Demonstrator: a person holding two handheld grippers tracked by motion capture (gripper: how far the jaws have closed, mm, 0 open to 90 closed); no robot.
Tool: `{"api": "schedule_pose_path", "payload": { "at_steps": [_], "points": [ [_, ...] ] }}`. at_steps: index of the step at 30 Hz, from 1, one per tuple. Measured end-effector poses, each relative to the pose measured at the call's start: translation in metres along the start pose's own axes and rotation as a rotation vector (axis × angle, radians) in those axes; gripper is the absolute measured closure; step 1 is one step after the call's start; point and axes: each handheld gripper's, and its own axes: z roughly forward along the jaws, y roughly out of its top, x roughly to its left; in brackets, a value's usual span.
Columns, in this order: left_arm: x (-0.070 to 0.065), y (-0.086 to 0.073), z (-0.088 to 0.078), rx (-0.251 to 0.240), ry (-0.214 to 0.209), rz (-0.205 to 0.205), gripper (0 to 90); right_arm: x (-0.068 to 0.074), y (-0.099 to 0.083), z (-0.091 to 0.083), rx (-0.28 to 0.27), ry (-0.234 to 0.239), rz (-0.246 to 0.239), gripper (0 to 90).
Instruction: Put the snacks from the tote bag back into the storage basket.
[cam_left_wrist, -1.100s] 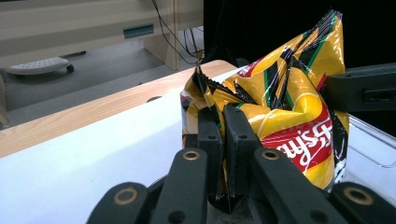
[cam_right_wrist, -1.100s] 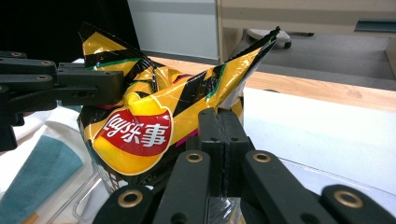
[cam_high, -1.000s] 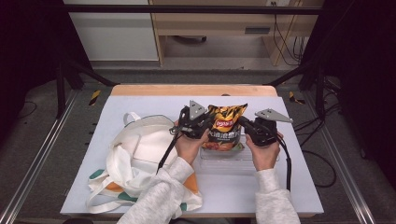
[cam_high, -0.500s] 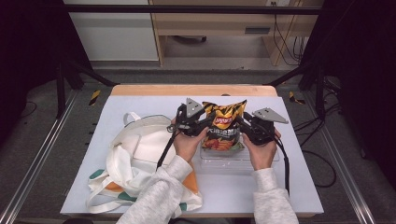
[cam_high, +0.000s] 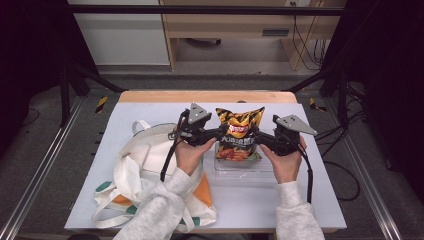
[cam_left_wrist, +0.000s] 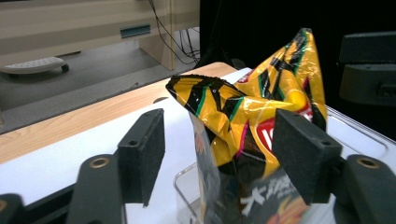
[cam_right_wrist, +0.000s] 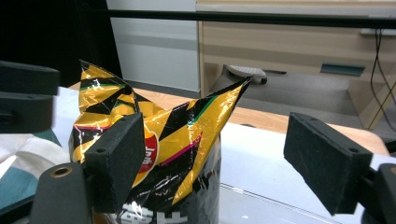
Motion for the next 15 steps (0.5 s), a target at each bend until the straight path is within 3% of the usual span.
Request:
{"api": "schedule_pose_path", "payload": {
  "at_steps": [9, 15],
  "points": [
    [0.01, -0.005, -0.045, 0.0, -0.028, 0.064, 32.5, 0.005, 0.004, -0.026, -0.013, 0.046, -0.023, 16.5],
    [0.025, -0.02, -0.071, -0.001, -0.02, 0.063, 32.6, 0.007, 0.003, -0.04, -0.017, 0.064, -0.034, 15.5]
  ]
}}
